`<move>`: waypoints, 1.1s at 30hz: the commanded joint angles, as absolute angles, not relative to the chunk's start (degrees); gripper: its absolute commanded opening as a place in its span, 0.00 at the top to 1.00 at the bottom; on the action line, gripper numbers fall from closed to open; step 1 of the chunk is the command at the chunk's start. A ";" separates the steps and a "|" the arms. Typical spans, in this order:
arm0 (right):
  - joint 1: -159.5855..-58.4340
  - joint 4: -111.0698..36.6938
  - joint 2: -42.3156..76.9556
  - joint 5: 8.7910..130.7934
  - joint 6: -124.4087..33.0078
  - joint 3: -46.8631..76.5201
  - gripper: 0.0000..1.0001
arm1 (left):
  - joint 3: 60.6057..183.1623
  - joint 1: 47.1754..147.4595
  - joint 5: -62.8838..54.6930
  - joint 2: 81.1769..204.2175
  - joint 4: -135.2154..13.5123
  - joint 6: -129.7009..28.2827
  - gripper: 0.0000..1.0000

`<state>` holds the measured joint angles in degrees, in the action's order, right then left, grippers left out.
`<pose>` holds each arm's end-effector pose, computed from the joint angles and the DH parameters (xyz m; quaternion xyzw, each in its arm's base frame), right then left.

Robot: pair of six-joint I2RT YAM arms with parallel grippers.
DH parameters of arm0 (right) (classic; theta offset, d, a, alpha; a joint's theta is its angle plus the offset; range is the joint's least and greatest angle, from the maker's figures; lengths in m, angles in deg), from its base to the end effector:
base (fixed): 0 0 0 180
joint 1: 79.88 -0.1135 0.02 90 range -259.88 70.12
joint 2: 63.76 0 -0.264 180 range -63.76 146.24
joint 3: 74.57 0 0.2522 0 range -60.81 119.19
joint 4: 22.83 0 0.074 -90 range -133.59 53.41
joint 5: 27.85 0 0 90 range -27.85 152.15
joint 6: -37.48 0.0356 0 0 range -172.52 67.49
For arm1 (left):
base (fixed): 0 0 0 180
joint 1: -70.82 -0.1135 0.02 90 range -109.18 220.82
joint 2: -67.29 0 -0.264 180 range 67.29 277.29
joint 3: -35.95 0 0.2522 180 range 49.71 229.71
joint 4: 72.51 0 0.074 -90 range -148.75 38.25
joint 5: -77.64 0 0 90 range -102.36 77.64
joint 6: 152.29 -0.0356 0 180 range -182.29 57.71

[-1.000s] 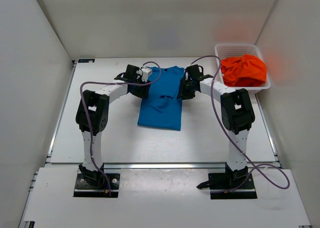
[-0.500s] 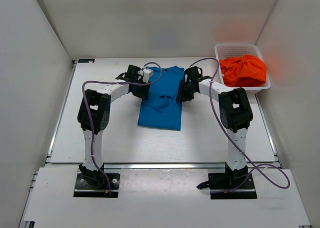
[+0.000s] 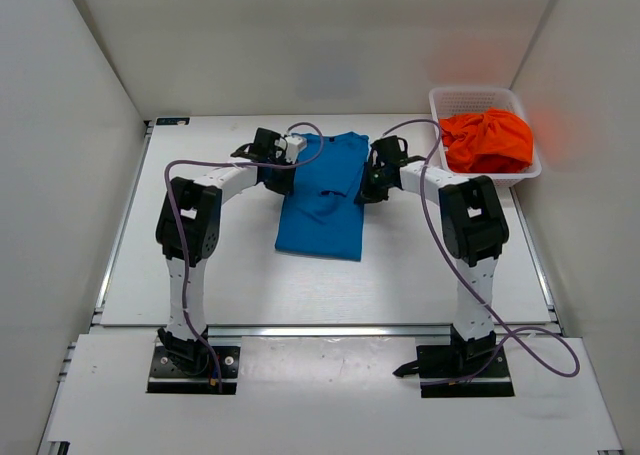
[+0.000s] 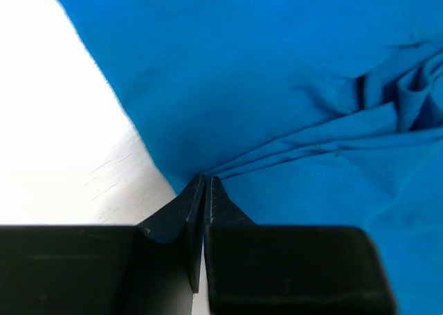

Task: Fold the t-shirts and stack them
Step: Fold the folded rectangular tshirt in 1/3 of the way, then grab one side of the 2/3 rectangular tshirt with both arms

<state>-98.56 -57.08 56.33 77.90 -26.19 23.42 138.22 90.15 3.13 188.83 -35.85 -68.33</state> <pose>0.4194 0.1520 0.1569 0.0237 0.9487 0.2309 0.2147 0.4279 -0.1602 0.1656 0.2466 0.9156 -0.1616 0.2734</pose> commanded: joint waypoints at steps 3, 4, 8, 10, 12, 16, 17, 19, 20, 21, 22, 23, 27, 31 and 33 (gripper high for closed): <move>-97.64 -54.53 49.97 73.85 -25.62 18.75 1.00 | 137.34 87.61 2.67 185.51 -36.77 -67.30 0.88; -96.94 -53.39 49.27 74.36 -25.27 17.52 1.00 | 137.25 87.78 1.98 185.42 -36.43 -67.30 0.87; -96.58 -53.20 49.44 75.68 -25.18 17.50 1.00 | 136.82 87.96 1.97 184.89 -36.60 -67.56 0.86; -96.76 -53.38 50.67 77.09 -25.53 18.81 0.97 | 136.55 88.40 2.40 184.63 -36.95 -67.12 0.83; -96.84 -54.17 51.38 79.80 -25.01 19.78 0.71 | 136.20 88.66 3.11 184.28 -36.60 -66.25 0.72; -97.11 -51.64 48.84 80.00 -24.21 17.43 0.55 | 136.73 88.05 5.04 181.90 -35.55 -63.79 0.25; -96.76 -50.06 46.56 79.91 -24.13 15.50 0.52 | 136.47 88.13 4.78 180.77 -35.20 -63.52 0.14; -96.76 -47.77 42.70 78.51 -22.90 12.17 0.48 | 135.67 87.61 4.69 177.78 -34.67 -62.82 0.04; -96.84 -47.23 39.89 78.06 -22.29 9.88 0.44 | 134.63 87.26 4.78 175.94 -34.32 -61.34 0.02; -97.28 -46.97 37.25 77.10 -21.67 8.47 0.44 | 132.79 86.56 5.30 173.49 -34.23 -60.37 0.02; -97.20 -47.57 35.75 76.31 -20.53 5.58 0.44 | 131.12 85.77 6.70 172.68 -33.79 -59.66 0.03; -97.89 -47.06 33.38 76.04 -20.26 2.42 0.44 | 129.88 84.72 8.54 171.19 -32.31 -59.48 0.03; -100.18 -45.30 29.32 80.43 -15.96 -6.99 0.47 | 122.34 82.86 17.06 169.25 -27.20 -58.60 0.07; -101.77 -42.75 27.91 83.06 -11.14 -12.11 0.50 | 116.18 82.86 19.89 169.86 -25.44 -57.89 0.10; -102.03 -40.29 27.56 83.77 -8.40 -14.74 0.51 | 114.42 83.65 19.55 169.86 -26.14 -57.81 0.11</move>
<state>-101.69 -44.82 28.51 81.72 -13.60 -12.40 116.94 82.41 15.19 170.40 -28.57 -58.47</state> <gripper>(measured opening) 0.498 0.895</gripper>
